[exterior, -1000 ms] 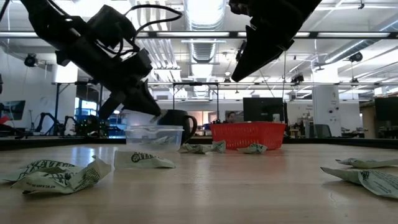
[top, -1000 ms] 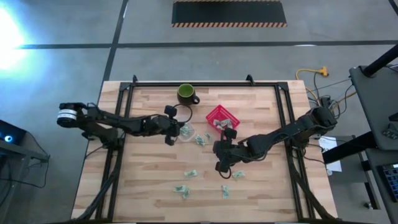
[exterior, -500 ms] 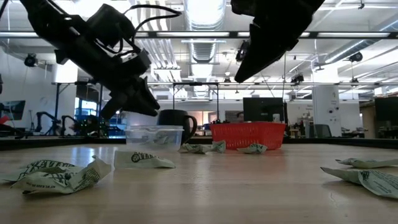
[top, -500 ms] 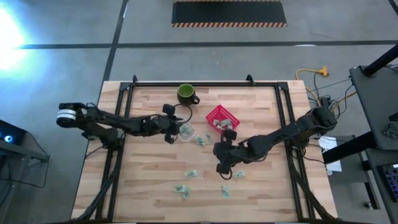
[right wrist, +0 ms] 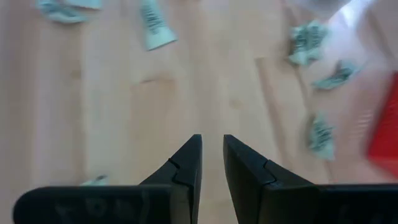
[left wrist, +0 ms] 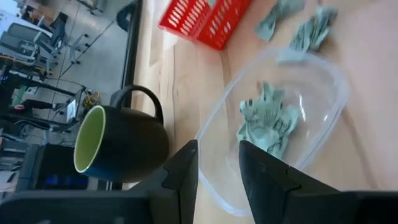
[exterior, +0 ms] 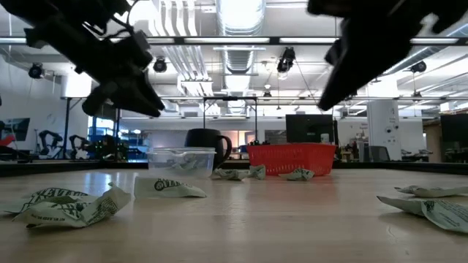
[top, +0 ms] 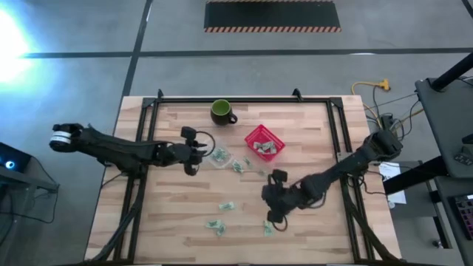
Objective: Pick and place items into bin
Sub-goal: Put the stevia packet into the red bin
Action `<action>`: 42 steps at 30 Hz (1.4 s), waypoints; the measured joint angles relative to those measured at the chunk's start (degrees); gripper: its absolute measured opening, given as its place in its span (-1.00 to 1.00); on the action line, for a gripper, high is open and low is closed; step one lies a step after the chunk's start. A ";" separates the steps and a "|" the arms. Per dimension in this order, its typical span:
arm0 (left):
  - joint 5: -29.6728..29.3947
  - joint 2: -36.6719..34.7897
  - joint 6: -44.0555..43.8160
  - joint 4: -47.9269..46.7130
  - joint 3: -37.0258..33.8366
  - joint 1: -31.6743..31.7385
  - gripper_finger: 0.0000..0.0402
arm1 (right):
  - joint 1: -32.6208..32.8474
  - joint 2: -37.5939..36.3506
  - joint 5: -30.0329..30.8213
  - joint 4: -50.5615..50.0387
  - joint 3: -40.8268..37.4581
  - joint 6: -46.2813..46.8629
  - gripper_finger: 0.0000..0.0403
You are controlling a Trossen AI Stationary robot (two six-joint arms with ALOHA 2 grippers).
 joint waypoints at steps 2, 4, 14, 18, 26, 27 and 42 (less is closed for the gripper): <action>-0.11 -2.52 -0.79 -1.09 -0.47 -0.66 -0.50 | 2.56 0.00 1.24 -0.08 -0.10 1.80 -0.72; -0.09 -4.66 -1.66 -1.54 -0.84 -1.12 -0.50 | 5.12 0.00 2.91 -0.21 -0.10 3.40 -0.72; -0.12 -8.31 -1.89 -3.08 -1.81 -1.60 -0.50 | 12.64 0.67 6.53 -0.16 -1.91 11.64 -0.72; -0.10 -8.21 -1.89 -2.91 -1.85 -1.60 -0.50 | 13.87 3.32 6.37 -0.35 -4.16 14.18 -0.72; -0.09 -8.25 -1.87 -2.93 -1.85 -1.60 -0.50 | 13.21 6.27 6.61 -1.91 -5.32 15.53 -0.66; -0.11 -8.24 -1.87 -2.95 -1.85 -1.60 -0.50 | 13.13 6.27 6.61 -1.97 -5.23 15.78 -0.63; -0.09 -8.19 -1.84 -2.95 -2.00 -1.60 -0.50 | 12.84 6.69 7.54 -1.69 -5.44 18.97 -0.13</action>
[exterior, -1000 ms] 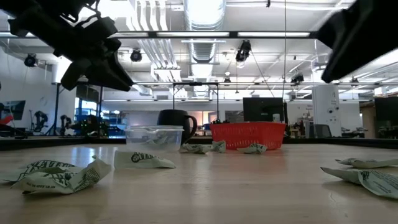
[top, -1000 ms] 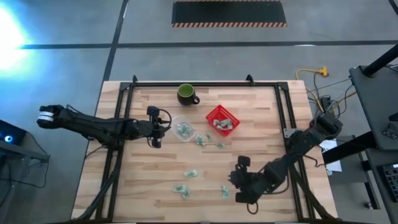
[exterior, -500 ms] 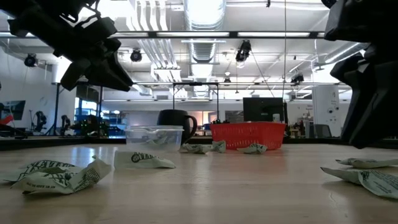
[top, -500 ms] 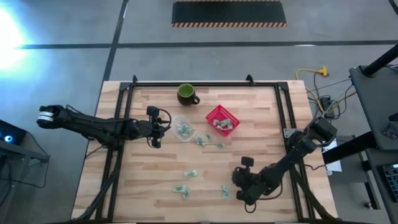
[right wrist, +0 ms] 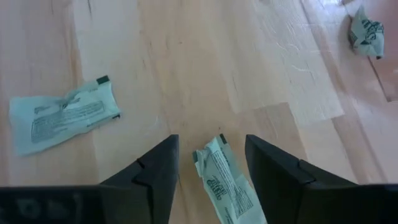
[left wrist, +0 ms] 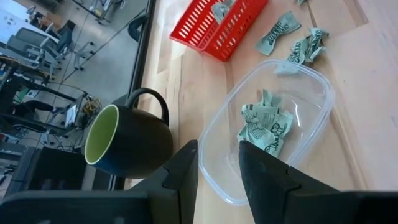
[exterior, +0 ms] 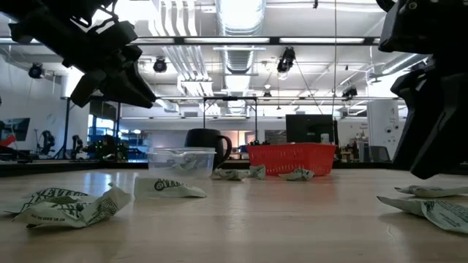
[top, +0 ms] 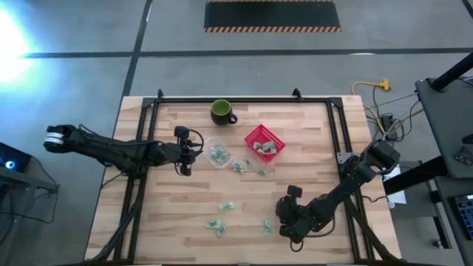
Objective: Pick and place items into bin
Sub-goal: Put the stevia packet into the red bin
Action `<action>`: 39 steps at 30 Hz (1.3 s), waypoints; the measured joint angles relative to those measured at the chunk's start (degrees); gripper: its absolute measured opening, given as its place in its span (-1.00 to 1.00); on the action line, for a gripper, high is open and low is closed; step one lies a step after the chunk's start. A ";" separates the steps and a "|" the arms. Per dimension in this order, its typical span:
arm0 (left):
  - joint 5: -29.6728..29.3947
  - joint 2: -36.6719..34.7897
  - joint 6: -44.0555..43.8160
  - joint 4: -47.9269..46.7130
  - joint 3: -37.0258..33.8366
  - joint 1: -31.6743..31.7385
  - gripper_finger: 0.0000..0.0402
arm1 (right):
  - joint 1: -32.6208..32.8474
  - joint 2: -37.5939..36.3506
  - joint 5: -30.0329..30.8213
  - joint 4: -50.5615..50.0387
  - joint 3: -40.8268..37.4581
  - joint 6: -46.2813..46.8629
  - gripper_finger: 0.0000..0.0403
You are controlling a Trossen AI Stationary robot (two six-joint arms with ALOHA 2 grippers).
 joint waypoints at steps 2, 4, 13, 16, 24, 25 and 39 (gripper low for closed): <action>-0.02 -0.01 0.00 0.05 -0.02 0.00 -0.50 | 0.00 0.00 0.01 -0.07 -0.08 1.39 -0.09; 0.00 -0.01 0.00 0.01 -0.04 0.00 -0.50 | 0.00 0.00 0.01 0.03 -0.15 2.23 -0.07; 0.00 -0.01 0.00 0.05 -0.07 0.00 -0.50 | -0.17 0.00 -1.61 0.58 -2.27 5.39 -0.06; 0.00 0.04 0.00 0.05 -0.07 0.00 -0.50 | -0.17 0.00 -1.60 0.91 -2.36 5.08 -0.08; 0.00 0.03 0.00 0.08 -0.15 0.00 -0.50 | -0.38 0.00 -1.60 2.18 -2.65 4.91 -0.16; 0.00 0.03 0.00 0.08 -0.15 0.00 -0.50 | -0.46 0.00 -1.61 2.29 -2.77 4.91 -0.16; 0.00 0.11 0.00 0.16 -0.24 0.02 -0.50 | -0.98 -0.14 -2.64 5.30 -5.38 5.41 -0.18</action>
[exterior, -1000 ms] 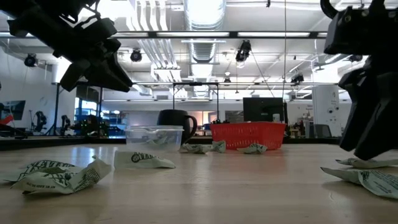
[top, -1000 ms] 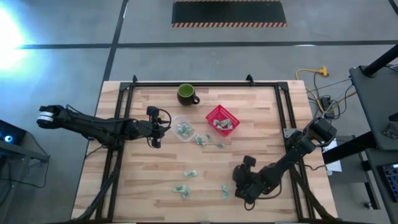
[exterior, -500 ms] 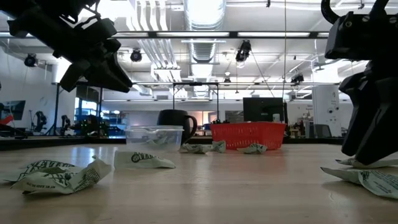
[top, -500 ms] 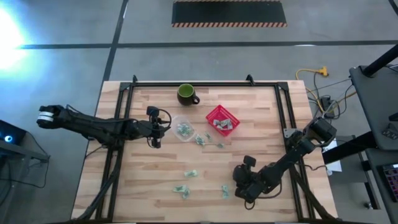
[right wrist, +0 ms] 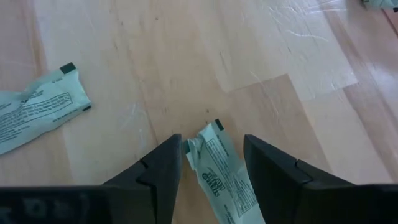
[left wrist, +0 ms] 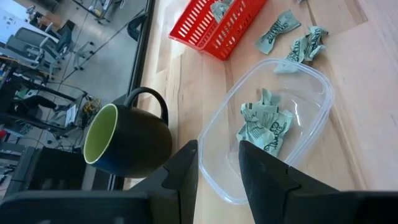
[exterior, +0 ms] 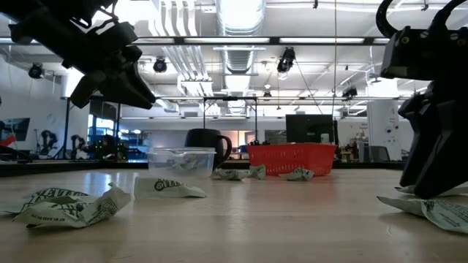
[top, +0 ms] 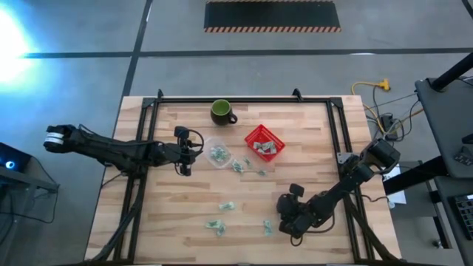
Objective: Pick and place items into bin
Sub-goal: Put the stevia packet into the red bin
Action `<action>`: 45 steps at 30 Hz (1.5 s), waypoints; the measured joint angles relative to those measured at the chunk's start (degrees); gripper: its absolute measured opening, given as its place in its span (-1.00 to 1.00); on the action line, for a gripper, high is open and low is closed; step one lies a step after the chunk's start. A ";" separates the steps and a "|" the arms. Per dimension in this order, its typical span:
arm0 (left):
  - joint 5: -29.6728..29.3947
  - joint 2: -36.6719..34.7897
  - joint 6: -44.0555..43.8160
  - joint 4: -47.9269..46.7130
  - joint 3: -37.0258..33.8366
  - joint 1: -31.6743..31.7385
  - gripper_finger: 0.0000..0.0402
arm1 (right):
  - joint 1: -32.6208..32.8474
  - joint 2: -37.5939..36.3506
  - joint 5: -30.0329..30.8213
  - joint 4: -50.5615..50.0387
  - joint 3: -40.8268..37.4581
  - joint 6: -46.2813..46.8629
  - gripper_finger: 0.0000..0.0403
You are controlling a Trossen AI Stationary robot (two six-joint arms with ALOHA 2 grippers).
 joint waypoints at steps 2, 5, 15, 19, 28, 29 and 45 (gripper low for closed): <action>0.01 -0.03 0.00 0.00 -0.05 0.00 -0.50 | 0.00 -0.01 -0.01 0.18 -0.19 -0.01 -0.22; 0.00 -0.03 0.00 0.00 -0.09 0.00 -0.50 | 0.02 -0.01 -0.16 0.30 -0.21 -0.52 -0.33; 0.02 0.14 0.01 0.07 -0.11 -0.01 -0.50 | 0.07 0.10 -1.00 -0.75 1.00 -7.24 -0.83; 0.02 0.14 0.02 0.07 -0.11 0.00 -0.50 | 0.07 0.12 -1.00 -1.11 1.43 -9.05 -0.93; 0.05 0.14 -0.22 0.05 -0.11 -0.02 -0.50 | -0.45 -0.28 0.63 -1.17 1.95 -14.22 -0.92; 0.11 0.14 -0.91 0.09 -0.15 -0.02 -0.50 | -0.64 -0.51 1.60 -1.20 1.95 -15.09 -0.93; 0.59 0.14 -11.75 -2.21 -0.33 -5.52 -0.50 | -9.87 -4.47 15.44 -6.75 2.06 -28.80 -0.93</action>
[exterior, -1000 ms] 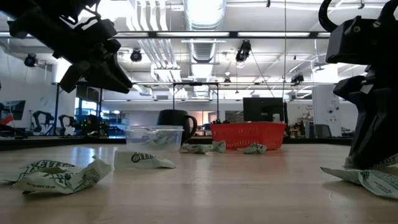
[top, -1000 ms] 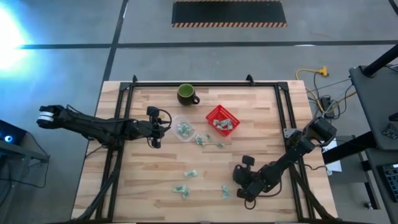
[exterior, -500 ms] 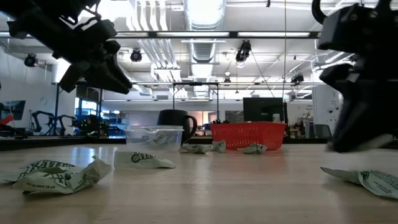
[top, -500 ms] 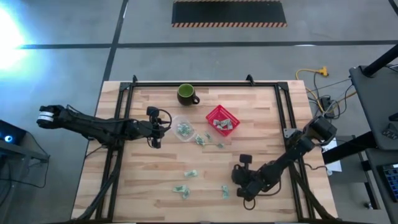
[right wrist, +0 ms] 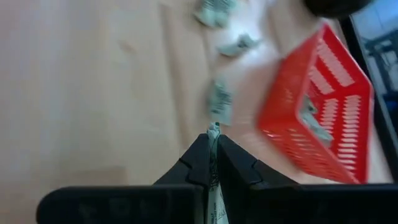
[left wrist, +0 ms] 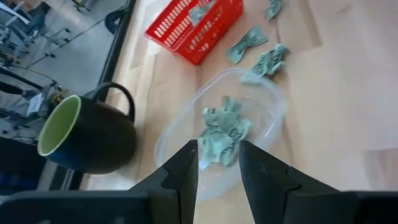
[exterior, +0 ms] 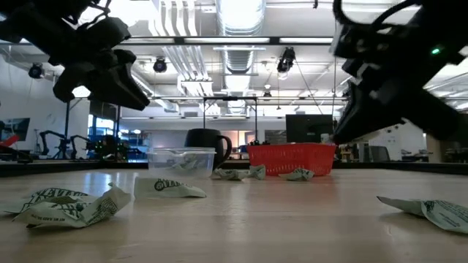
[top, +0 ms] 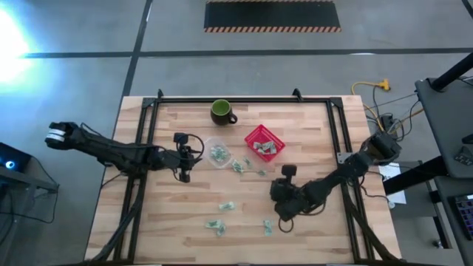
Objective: Pick and place items into bin
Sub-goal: Put the stevia packet into the red bin
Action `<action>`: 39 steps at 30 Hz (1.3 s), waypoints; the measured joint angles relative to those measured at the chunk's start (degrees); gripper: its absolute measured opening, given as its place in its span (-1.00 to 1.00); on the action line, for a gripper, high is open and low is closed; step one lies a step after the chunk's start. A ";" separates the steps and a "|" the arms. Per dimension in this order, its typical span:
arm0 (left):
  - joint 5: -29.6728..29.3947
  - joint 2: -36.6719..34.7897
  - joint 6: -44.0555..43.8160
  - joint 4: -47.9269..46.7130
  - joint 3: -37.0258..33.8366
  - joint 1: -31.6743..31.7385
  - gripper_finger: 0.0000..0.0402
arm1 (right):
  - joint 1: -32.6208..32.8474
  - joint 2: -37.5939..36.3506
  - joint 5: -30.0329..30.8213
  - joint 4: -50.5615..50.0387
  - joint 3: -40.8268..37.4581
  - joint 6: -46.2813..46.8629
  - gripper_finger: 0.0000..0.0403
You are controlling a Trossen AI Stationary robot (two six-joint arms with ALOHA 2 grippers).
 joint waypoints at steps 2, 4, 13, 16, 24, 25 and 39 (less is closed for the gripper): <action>0.00 0.00 -1.28 0.05 0.00 -1.08 -0.50 | -1.69 0.00 0.16 -1.09 -0.04 -0.32 -0.93; 0.02 0.00 -2.14 0.05 0.00 -2.06 -0.50 | -3.45 0.00 0.62 -1.81 -0.13 -1.51 -0.93; 0.04 0.00 -7.09 0.05 -0.01 -5.57 -0.50 | -9.63 0.02 2.78 -1.74 -0.17 -9.43 -0.93; 0.00 0.00 -8.78 0.07 -0.22 -6.68 -0.50 | -11.31 0.02 2.78 -1.71 -0.17 -11.99 -0.93; 0.07 0.00 -10.59 0.11 -0.62 -7.94 -0.50 | -14.50 -1.76 2.73 -1.57 0.76 -16.46 -0.93; 0.07 0.00 -10.59 0.13 -0.66 -7.94 -0.50 | -14.54 -2.55 2.71 -1.55 1.01 -16.44 -0.93; 0.00 0.00 -9.63 0.11 -0.74 -7.92 -0.50 | -21.49 -9.78 -0.44 8.28 0.85 -24.18 -0.94</action>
